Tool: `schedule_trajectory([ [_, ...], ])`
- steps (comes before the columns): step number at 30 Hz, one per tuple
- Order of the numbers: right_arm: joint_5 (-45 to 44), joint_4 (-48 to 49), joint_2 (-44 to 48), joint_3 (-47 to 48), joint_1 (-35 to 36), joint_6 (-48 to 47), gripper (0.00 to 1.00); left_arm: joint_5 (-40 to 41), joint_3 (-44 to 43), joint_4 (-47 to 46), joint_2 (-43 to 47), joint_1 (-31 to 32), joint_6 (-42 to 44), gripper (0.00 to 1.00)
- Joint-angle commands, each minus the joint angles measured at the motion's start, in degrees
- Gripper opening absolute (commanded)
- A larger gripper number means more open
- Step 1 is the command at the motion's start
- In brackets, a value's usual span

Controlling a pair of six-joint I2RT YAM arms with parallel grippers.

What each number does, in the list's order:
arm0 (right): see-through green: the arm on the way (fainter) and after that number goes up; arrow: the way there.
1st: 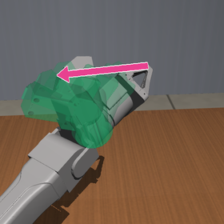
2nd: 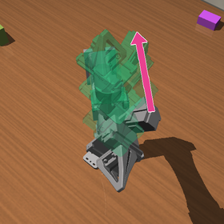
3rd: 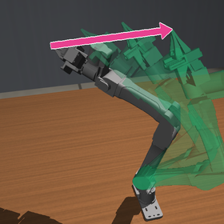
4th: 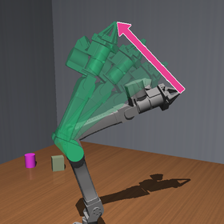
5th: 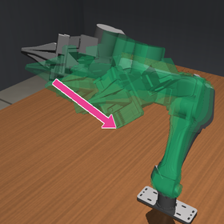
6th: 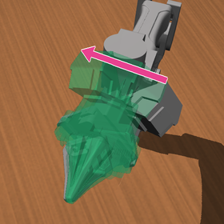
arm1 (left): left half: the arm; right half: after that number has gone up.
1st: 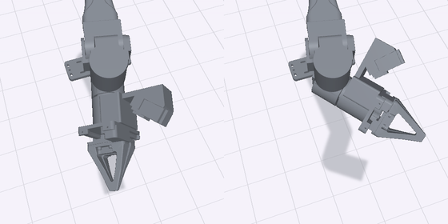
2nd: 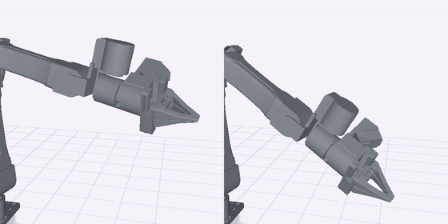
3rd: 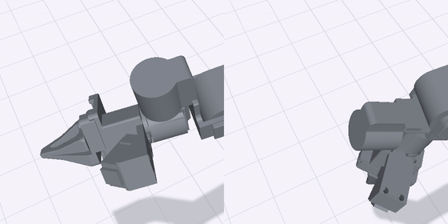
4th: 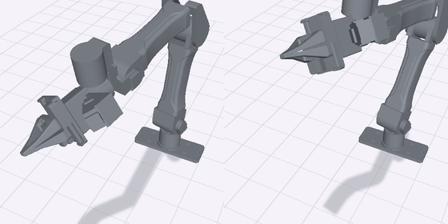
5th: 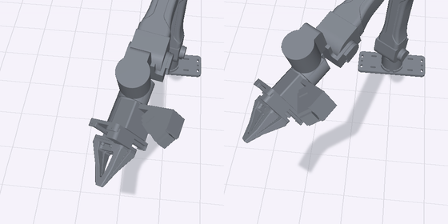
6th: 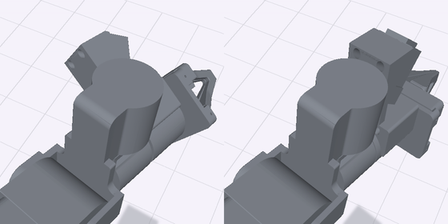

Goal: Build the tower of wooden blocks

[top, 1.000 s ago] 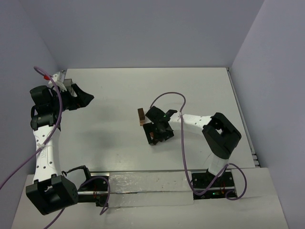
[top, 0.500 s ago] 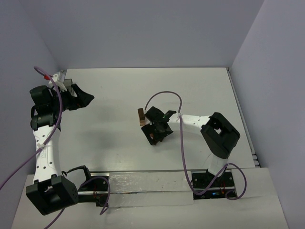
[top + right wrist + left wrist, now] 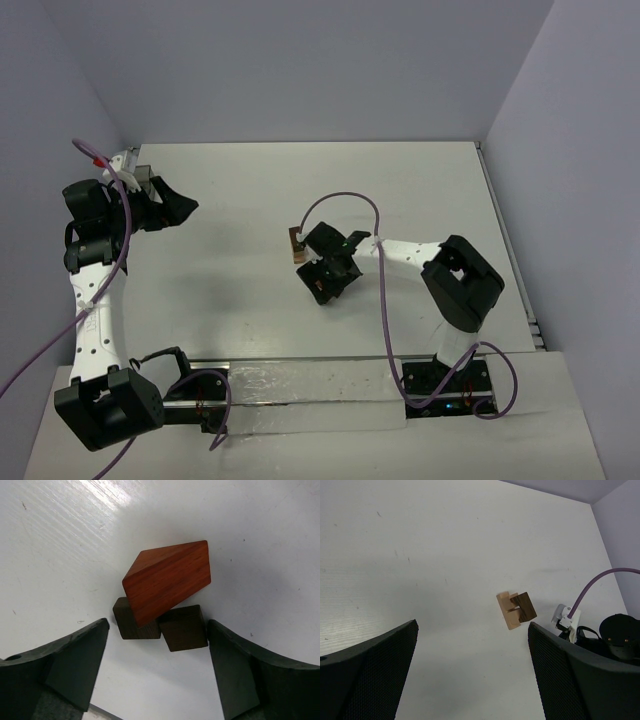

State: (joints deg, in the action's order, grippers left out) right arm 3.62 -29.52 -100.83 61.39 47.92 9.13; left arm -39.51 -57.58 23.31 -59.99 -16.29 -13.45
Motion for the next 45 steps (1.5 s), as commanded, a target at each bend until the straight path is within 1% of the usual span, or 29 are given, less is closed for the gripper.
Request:
schedule_trajectory([
  [1,4.2,-1.2,-0.4,-1.2,-0.6,-1.0,0.79,-2.4,-0.5,-1.7,1.4,-0.2,0.8,0.97],
  [6,5.8,-1.6,-0.8,-1.1,-1.2,-0.8,0.64,-4.5,-0.3,-1.5,1.7,-0.2,1.1,0.98],
  [12,7.8,-2.9,0.4,-0.9,-2.7,-0.7,0.57,-6.9,1.4,-2.7,3.5,-0.2,1.2,0.99],
  [17,7.2,-3.9,2.6,-0.3,-3.4,-0.3,0.57,-10.6,4.5,-5.4,5.8,-0.2,2.3,0.99],
  [20,4.7,-4.2,2.4,-0.5,-3.4,-0.6,0.57,-10.5,4.0,-4.6,5.7,-0.3,2.9,0.99],
  [25,3.8,-5.7,0.7,0.2,-4.6,-1.7,0.56,-10.4,3.3,-3.6,5.6,-0.2,3.5,0.99],
  [30,4.3,-7.0,0.5,1.1,-7.4,-9.1,0.55,-10.7,3.4,-3.2,5.9,-0.2,4.4,0.99],
  [34,4.0,-7.2,0.6,1.8,-8.8,-14.6,0.58,-11.0,3.7,-3.6,6.0,-0.3,4.4,0.99],
  [37,4.4,-8.9,-0.6,4.2,-9.5,-17.0,0.65,-11.1,4.1,-4.4,6.2,-0.3,3.9,0.99],
  [39,4.3,-9.2,-1.4,5.1,-9.9,-16.8,0.73,-11.3,4.3,-4.6,6.2,-0.3,3.8,0.99],
  [42,5.0,-10.4,-3.7,6.7,-10.2,-15.9,0.79,-11.1,4.4,-4.4,6.3,-0.2,3.9,0.99],
  [44,5.4,-10.5,-4.4,6.9,-10.5,-15.5,0.87,-11.1,4.2,-4.1,6.3,-0.2,4.2,0.99],
  [45,5.6,-10.5,-4.6,7.1,-10.5,-15.2,0.88,-11.0,4.1,-3.9,6.3,-0.2,4.5,0.99],
])
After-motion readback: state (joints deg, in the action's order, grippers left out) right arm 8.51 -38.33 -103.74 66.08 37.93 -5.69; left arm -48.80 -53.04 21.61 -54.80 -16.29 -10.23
